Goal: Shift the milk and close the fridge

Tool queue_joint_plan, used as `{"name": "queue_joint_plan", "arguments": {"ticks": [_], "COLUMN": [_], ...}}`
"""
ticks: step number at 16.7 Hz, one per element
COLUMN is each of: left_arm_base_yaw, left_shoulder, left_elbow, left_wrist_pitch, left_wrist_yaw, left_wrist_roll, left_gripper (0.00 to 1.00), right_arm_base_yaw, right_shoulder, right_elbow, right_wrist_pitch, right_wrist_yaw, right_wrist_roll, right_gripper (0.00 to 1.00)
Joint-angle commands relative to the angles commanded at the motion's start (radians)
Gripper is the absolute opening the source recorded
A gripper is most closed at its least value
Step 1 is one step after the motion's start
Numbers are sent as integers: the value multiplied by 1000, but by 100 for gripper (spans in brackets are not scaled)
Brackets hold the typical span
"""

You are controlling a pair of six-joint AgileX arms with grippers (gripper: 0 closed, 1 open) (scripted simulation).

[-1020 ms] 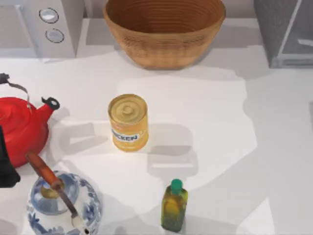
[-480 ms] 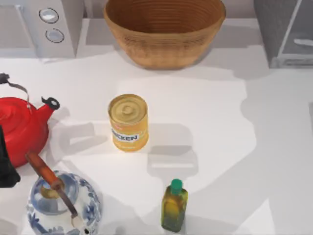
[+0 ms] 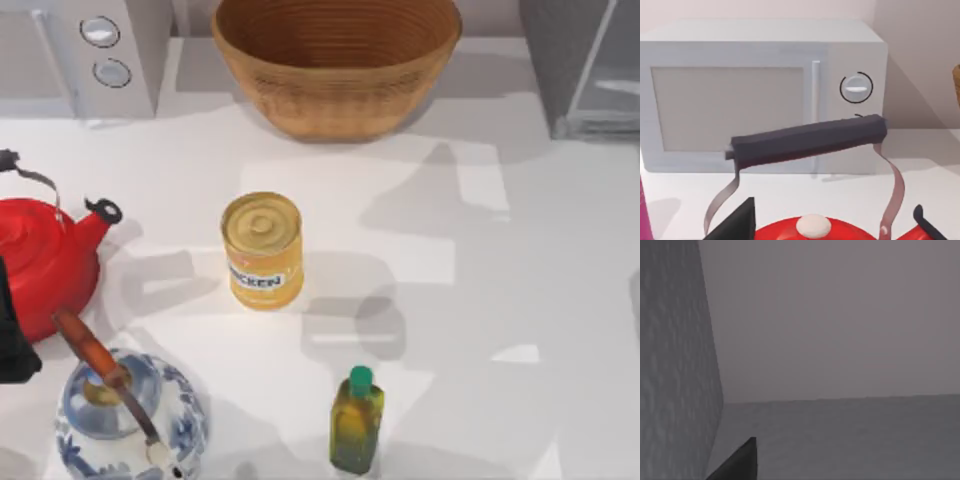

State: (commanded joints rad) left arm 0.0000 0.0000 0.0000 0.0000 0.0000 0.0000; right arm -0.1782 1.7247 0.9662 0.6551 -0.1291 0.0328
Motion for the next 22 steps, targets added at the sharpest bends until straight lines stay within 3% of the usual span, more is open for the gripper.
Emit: {"name": "queue_joint_plan", "arguments": {"ticks": [14,18,22], "left_arm_base_yaw": [0,0,0], "left_shoulder": [0,0,0], "left_elbow": [0,0,0], "left_wrist_pitch": [0,0,0], "left_wrist_yaw": [0,0,0], "left_wrist_roll": [0,0,0], "left_gripper": [100,100,100], "right_arm_base_yaw": [129,167,178], "right_shoulder": [-1446,-1669,-1725], "right_elbow": [-772,-922,-966], "right_wrist_pitch": [-540,-630,-655], "right_wrist_yaw": [113,126,129], "right_wrist_roll": [-22,-31,-33], "right_gripper": [100,100,100]}}
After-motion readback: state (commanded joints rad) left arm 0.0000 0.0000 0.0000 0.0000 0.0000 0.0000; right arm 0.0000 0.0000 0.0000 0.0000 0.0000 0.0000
